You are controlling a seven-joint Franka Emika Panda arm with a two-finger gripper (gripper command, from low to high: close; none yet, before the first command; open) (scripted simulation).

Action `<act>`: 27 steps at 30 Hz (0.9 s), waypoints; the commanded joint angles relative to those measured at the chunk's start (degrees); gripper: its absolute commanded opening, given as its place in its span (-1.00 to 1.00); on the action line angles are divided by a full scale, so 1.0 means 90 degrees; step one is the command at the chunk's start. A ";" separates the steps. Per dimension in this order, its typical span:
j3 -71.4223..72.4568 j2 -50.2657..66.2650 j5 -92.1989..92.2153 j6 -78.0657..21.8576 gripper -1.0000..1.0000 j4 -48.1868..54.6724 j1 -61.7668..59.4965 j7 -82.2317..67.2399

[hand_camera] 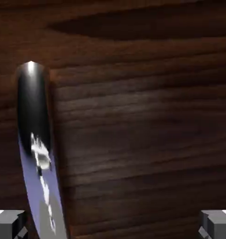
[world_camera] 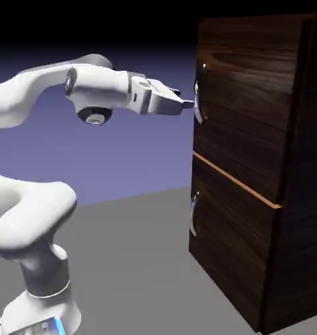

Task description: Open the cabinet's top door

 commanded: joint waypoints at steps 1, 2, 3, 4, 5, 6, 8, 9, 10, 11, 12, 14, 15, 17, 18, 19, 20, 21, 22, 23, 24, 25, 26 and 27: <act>0.0120 -0.0124 0.0277 -0.0053 1.00 0.0019 -0.0119 -0.0140; 0.0240 -0.0248 0.0554 -0.0106 1.00 0.0038 -0.0238 -0.0281; 0.0360 -0.0372 0.0831 -0.0158 1.00 0.0058 -0.0357 -0.0421; 0.0481 -0.0496 0.1108 -0.0211 1.00 0.0077 -0.0476 -0.0561; 0.0601 -0.0620 0.1385 -0.0264 1.00 0.0096 -0.0595 -0.0702; 0.0721 -0.0744 0.1662 -0.0316 1.00 0.0115 -0.0714 -0.0842; 0.0961 -0.0992 0.2216 -0.0422 1.00 0.0154 -0.0952 -0.1122; 0.1079 -0.1113 0.2487 -0.0474 1.00 0.0172 -0.1068 -0.1260; 0.1079 -0.1113 0.2488 -0.0474 1.00 0.0172 -0.1069 -0.1260; 0.1172 -0.1028 0.2669 -0.0541 1.00 0.0340 -0.1311 -0.1357; 0.1255 -0.0953 0.2830 -0.0600 1.00 0.0488 -0.1526 -0.1443; 0.1430 -0.0795 0.3171 -0.0725 1.00 0.0801 -0.1980 -0.1625; 0.1489 -0.0741 0.3286 -0.0768 1.00 0.0907 -0.2133 -0.1686; 0.1490 -0.0741 0.3286 -0.0768 -1.00 0.0907 -0.2133 -0.1686; 0.1290 -0.0788 0.3266 -0.0999 -1.00 0.0677 -0.1922 -0.1838; 0.1073 -0.0835 0.3219 -0.1234 -1.00 0.0446 -0.1710 -0.1983; 0.0843 -0.0882 0.3145 -0.1471 -1.00 0.0220 -0.1502 -0.2118; 0.0612 -0.0927 0.3050 -0.1695 -1.00 0.0014 -0.1312 -0.2237; 0.0381 -0.0971 0.2938 -0.1908 -1.00 -0.0175 -0.1141 -0.2342; 0.0150 -0.1012 0.2812 -0.2111 -1.00 -0.0347 -0.0986 -0.2436; -0.0080 -0.1053 0.2675 -0.2305 -1.00 -0.0504 -0.0847 -0.2519; -0.0311 -0.1092 0.2528 -0.2493 -1.00 -0.0647 -0.0724 -0.2595; -0.0542 -0.1128 0.2373 -0.2674 -1.00 -0.0777 -0.0614 -0.2663; -0.0773 -0.1162 0.2212 -0.2850 -1.00 -0.0894 -0.0518 -0.2726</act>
